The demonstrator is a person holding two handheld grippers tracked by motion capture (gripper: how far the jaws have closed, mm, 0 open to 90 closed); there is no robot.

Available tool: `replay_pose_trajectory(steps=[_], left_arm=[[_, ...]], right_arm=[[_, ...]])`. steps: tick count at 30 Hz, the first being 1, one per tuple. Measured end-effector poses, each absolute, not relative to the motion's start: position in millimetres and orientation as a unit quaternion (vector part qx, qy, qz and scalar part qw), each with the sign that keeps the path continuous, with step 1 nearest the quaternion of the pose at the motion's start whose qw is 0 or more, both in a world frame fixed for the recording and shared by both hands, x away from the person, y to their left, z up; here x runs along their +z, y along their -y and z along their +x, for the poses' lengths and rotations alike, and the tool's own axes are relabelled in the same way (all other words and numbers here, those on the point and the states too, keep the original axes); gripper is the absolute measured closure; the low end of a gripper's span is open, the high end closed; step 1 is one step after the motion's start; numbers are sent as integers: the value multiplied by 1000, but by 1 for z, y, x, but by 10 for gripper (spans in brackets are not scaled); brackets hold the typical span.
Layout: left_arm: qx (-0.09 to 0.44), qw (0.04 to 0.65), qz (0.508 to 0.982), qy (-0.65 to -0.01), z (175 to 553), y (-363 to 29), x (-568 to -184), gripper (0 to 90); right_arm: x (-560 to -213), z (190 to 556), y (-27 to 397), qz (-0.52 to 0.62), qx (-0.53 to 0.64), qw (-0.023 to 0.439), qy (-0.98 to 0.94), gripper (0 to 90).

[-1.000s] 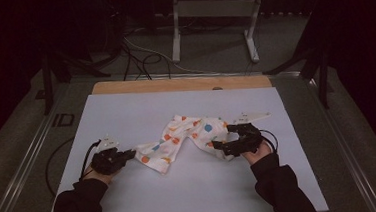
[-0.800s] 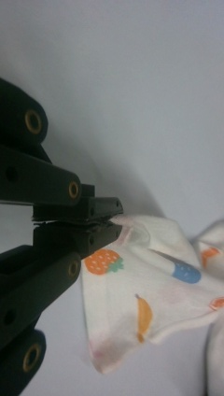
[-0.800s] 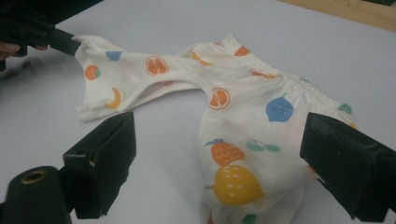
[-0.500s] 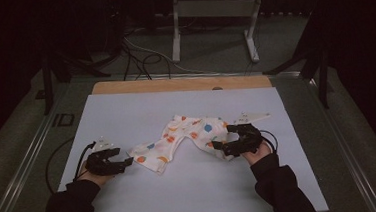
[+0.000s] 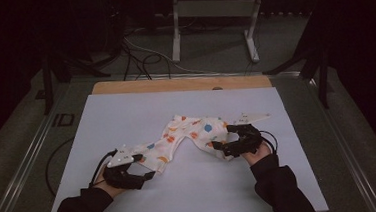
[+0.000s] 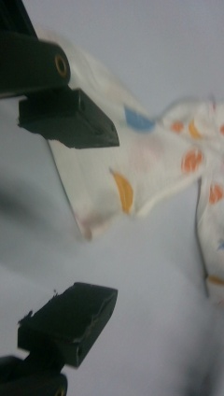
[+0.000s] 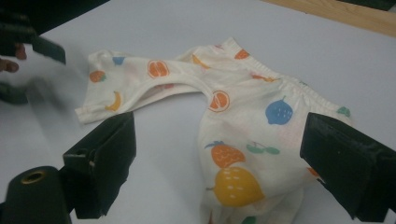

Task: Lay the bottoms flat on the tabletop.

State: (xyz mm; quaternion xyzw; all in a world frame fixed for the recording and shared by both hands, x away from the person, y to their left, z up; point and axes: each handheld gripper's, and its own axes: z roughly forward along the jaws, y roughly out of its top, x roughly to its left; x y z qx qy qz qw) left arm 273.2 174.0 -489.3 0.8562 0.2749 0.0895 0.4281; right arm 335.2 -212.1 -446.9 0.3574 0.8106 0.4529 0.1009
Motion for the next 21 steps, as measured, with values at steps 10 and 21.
replay_pose_trajectory(steps=[10, 21], left_arm=[[81, 365, 892, -252, 281, -145, -514, 440], [103, 358, 895, -245, 284, -135, -511, 870]], right_arm=[[-447, 335, 211, 354, 454, 101, -811, 107], [-445, 334, 211, 352, 455, 101, -812, 107]])
